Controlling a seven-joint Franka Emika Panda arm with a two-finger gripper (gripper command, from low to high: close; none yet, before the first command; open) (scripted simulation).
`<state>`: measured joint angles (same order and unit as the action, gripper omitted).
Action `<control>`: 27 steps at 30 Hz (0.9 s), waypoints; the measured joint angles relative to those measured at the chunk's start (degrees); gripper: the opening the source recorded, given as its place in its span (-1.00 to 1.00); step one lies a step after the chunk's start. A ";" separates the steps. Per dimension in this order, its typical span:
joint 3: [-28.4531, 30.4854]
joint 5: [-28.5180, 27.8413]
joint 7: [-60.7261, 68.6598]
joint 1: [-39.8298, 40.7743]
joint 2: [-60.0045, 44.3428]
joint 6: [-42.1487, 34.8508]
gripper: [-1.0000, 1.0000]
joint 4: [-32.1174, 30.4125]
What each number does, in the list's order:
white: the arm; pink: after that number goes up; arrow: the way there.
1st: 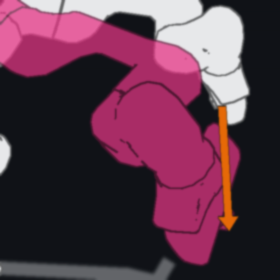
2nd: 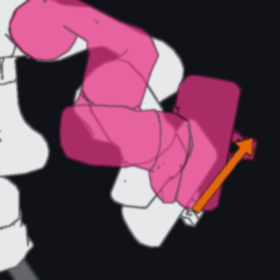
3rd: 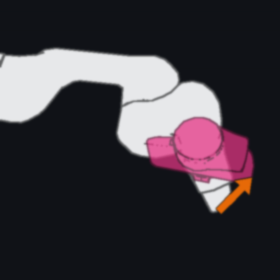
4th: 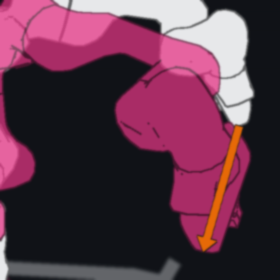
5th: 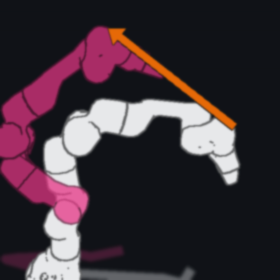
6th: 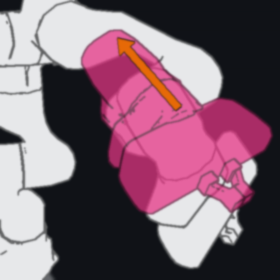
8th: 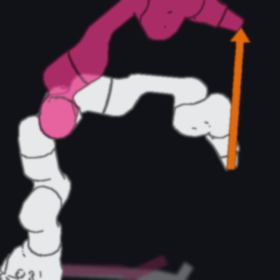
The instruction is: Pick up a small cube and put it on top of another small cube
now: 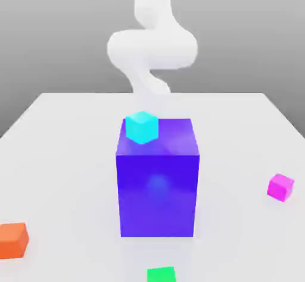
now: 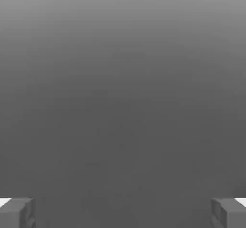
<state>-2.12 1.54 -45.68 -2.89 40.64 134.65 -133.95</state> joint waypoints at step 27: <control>-13.14 -20.76 -24.06 -33.96 -57.30 32.42 0.00 -17.63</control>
<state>-15.26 -19.22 -69.75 -36.85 -16.65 167.07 -151.58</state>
